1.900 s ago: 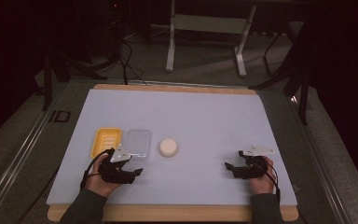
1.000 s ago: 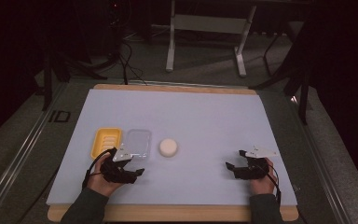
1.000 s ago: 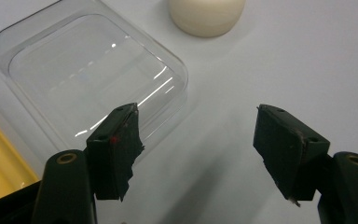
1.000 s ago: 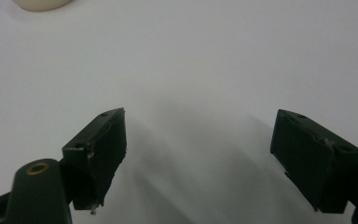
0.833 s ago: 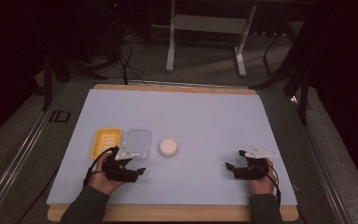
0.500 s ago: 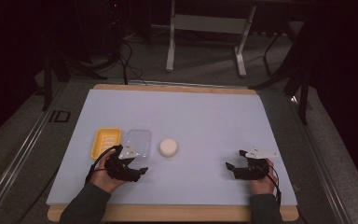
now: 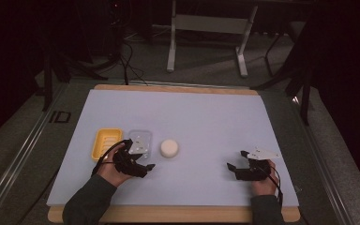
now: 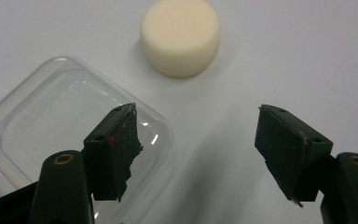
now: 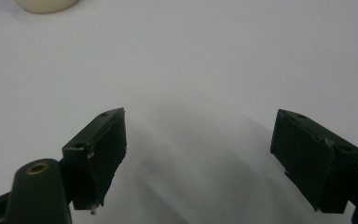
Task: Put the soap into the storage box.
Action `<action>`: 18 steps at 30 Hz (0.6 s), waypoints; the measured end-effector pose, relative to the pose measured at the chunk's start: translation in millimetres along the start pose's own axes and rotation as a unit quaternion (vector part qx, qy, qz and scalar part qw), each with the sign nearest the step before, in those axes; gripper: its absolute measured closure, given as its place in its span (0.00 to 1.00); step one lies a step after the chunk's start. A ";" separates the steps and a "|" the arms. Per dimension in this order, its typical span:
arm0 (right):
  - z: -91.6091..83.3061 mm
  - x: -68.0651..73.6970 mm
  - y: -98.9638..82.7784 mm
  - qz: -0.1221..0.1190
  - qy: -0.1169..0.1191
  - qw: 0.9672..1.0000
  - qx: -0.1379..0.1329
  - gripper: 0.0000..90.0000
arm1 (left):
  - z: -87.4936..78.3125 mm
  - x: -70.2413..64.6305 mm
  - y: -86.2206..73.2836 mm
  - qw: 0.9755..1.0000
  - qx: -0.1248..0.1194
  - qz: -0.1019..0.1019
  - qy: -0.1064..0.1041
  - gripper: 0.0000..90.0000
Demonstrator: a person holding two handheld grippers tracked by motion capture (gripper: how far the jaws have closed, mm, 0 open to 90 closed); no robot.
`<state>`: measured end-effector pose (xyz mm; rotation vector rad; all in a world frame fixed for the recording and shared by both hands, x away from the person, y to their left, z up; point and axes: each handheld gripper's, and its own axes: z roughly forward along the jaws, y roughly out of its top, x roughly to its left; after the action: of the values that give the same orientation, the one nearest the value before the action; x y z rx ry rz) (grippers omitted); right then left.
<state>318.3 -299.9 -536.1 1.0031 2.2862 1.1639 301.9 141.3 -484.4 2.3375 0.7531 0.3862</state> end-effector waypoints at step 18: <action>-0.1 0.2 0.0 -0.001 0.000 1.000 0.000 0.20 | 7.4 11.3 12.7 1.000 0.009 0.006 -0.006 0.34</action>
<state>318.0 -299.8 -536.1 1.0007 2.2867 1.1646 319.4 136.5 -480.7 2.3599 0.7397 0.3710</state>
